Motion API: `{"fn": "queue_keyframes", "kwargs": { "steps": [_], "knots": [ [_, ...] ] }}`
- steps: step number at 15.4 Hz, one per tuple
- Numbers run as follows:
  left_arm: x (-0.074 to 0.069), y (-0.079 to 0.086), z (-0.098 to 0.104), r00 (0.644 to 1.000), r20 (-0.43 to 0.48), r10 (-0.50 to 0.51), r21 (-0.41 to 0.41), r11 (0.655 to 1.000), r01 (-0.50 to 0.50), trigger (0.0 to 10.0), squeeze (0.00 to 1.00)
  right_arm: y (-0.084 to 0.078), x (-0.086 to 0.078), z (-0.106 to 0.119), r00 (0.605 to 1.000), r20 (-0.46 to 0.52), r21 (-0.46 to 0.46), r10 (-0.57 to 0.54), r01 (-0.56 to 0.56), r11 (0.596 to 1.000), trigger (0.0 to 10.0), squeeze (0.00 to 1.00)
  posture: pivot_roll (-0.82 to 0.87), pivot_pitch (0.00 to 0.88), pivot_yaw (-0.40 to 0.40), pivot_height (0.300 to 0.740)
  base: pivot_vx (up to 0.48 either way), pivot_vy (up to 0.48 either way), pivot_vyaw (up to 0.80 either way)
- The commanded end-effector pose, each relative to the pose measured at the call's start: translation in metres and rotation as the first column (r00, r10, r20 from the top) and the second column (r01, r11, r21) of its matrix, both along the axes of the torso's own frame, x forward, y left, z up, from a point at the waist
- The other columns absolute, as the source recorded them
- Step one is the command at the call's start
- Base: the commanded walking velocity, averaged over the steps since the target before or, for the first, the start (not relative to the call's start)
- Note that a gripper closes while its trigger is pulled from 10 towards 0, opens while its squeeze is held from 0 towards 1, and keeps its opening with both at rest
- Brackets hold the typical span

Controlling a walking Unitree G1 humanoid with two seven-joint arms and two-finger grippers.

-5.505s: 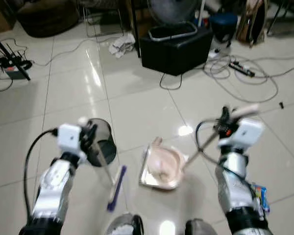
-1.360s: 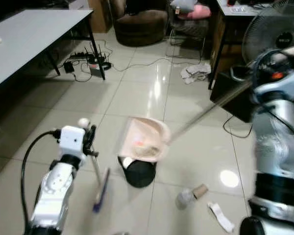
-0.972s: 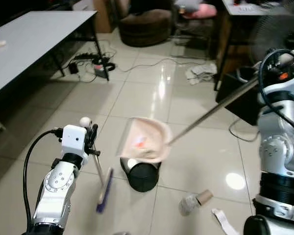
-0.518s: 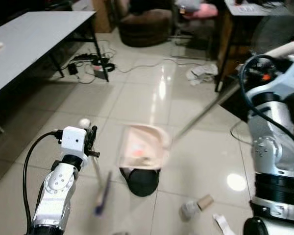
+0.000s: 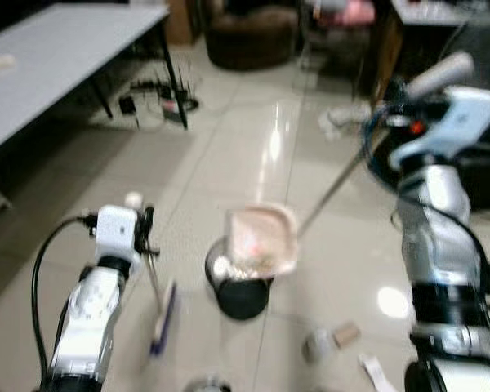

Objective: Sweep floor

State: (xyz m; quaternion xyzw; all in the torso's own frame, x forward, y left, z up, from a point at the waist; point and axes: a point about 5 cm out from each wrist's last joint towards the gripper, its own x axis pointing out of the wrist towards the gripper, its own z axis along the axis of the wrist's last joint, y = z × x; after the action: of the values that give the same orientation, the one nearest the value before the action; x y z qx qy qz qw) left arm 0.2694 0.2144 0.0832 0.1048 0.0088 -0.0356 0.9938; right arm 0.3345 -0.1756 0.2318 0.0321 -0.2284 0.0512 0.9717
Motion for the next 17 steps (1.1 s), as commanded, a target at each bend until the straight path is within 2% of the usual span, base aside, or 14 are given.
{"fn": "queue_keyframes", "kwargs": {
  "steps": [1,4,5,7,8,9,10,11,12,15,17],
  "knots": [
    [0.003,0.002,0.009,0.999,0.050,0.007,0.018,1.000,-0.008,10.0,0.00,0.016,-0.001,0.024,0.989,0.134,-0.047,0.067,-0.061,0.997,10.0,0.00,0.02,0.028,0.084,0.740,0.000,0.000,0.00],
    [0.003,0.001,0.008,0.999,0.047,0.012,0.016,1.000,-0.012,10.0,0.00,0.044,-0.004,0.024,0.965,0.178,-0.140,0.193,-0.169,0.976,10.0,0.00,0.02,0.026,0.088,0.740,0.000,0.000,0.00],
    [0.003,0.000,0.008,0.999,0.049,0.012,0.016,1.000,-0.013,10.0,0.00,0.060,-0.007,0.021,0.949,0.185,-0.204,0.256,-0.218,0.954,10.0,0.00,0.02,0.029,0.086,0.740,0.000,0.000,0.00],
    [0.004,-0.001,0.008,0.999,0.049,0.003,0.020,1.000,-0.004,10.0,0.00,0.089,-0.014,0.012,0.918,0.180,-0.342,0.353,-0.279,0.898,10.0,0.00,0.02,0.028,0.086,0.740,0.000,0.000,0.00],
    [0.004,-0.001,0.008,0.999,0.049,0.002,0.021,1.000,-0.003,10.0,0.00,0.096,-0.016,0.009,0.908,0.175,-0.382,0.381,-0.294,0.876,10.0,0.00,0.02,0.029,0.087,0.740,0.000,0.000,0.00],
    [0.004,-0.001,0.008,0.999,0.048,0.004,0.021,1.000,-0.005,10.0,0.00,0.107,-0.021,0.005,0.887,0.174,-0.479,0.428,-0.304,0.824,10.0,0.00,0.02,0.031,0.088,0.740,0.000,0.000,0.00],
    [0.004,0.000,0.008,0.999,0.048,0.008,0.024,1.000,-0.009,10.0,0.00,0.117,-0.025,-0.002,0.870,0.167,-0.525,0.464,-0.319,0.789,10.0,0.00,0.02,0.031,0.088,0.740,0.000,0.000,0.00],
    [0.004,-0.001,0.008,0.999,0.049,0.010,0.026,1.000,-0.011,10.0,0.00,0.122,-0.028,-0.005,0.863,0.177,-0.537,0.473,-0.318,0.782,10.0,0.00,0.02,0.025,0.088,0.740,0.000,0.000,0.00],
    [0.005,-0.001,0.008,0.999,0.053,0.009,0.026,1.000,-0.010,10.0,0.00,0.125,-0.029,-0.007,0.859,0.191,-0.549,0.476,-0.309,0.777,10.0,0.00,0.02,0.025,0.086,0.740,0.000,0.000,0.00],
    [0.005,-0.002,0.008,0.998,0.058,0.011,0.023,1.000,-0.012,10.0,0.00,0.123,-0.031,-0.001,0.862,0.251,-0.519,0.440,-0.264,0.813,10.0,0.00,0.02,0.005,0.087,0.740,0.000,0.000,0.00],
    [0.004,-0.003,0.006,0.999,0.048,-0.001,0.002,1.000,0.001,10.0,0.00,0.101,-0.031,0.024,0.870,0.369,-0.449,0.328,-0.142,0.882,10.0,0.00,0.01,0.000,0.091,0.740,0.000,0.000,0.00]
  ]
}}
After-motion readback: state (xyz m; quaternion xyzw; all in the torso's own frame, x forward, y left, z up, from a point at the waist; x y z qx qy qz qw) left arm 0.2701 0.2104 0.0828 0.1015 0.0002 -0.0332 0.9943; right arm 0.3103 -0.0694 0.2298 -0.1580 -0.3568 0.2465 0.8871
